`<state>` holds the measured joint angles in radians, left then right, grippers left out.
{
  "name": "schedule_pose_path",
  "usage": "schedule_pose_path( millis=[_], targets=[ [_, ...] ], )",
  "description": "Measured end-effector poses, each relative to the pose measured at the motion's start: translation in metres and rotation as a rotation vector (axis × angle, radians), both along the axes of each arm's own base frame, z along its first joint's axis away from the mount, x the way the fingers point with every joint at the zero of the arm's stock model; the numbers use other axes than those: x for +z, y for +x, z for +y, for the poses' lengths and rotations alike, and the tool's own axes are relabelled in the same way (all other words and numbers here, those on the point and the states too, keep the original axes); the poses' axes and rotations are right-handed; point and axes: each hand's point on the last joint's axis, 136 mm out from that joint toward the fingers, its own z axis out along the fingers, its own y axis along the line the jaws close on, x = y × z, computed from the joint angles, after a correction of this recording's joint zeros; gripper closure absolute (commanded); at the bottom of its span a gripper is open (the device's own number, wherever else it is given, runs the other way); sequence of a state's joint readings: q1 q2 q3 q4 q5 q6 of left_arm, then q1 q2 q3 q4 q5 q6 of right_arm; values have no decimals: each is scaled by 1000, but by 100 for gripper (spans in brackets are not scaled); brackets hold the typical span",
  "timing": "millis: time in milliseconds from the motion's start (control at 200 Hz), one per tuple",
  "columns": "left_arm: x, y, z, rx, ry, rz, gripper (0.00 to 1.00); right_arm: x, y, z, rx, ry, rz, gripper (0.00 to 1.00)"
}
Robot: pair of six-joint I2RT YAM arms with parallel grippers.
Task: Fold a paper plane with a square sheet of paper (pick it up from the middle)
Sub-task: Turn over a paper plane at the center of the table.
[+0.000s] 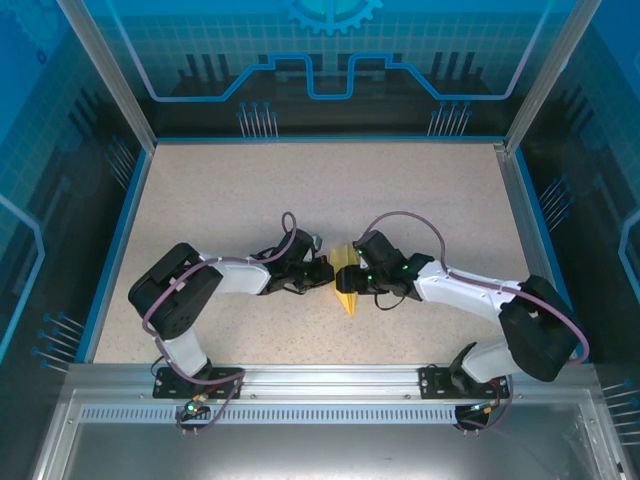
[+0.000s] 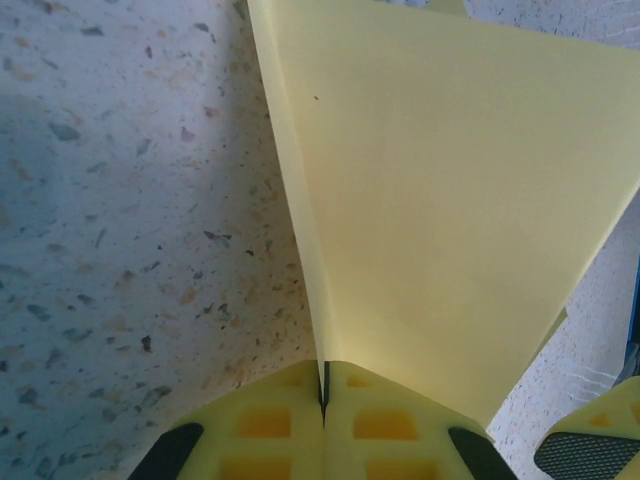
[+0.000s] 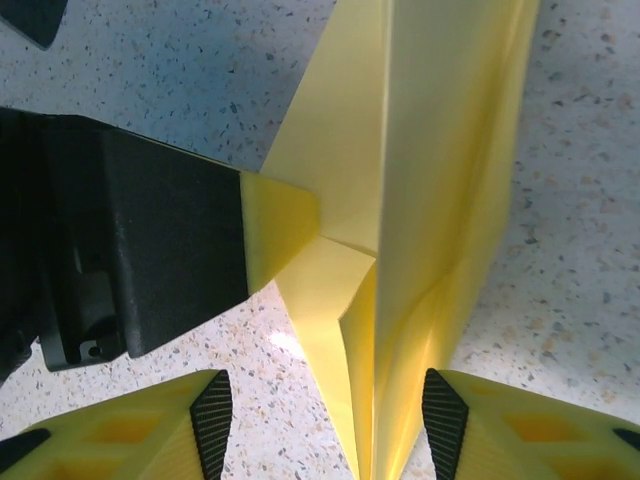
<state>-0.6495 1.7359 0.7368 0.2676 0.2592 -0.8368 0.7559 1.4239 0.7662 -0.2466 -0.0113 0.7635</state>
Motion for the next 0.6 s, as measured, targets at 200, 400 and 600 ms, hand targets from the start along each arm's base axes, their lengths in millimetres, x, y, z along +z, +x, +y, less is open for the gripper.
schedule_pose_path(
  millis=[200,400,600],
  targets=[
    [1,0,0,0,-2,-3,100,-8,4,2,-6,-50,13,47],
    [1,0,0,0,-2,-3,100,-21,3,5,-2,-90,51,52],
    [1,0,0,0,-2,-3,100,-29,1,1,-21,-139,81,56]
  ],
)
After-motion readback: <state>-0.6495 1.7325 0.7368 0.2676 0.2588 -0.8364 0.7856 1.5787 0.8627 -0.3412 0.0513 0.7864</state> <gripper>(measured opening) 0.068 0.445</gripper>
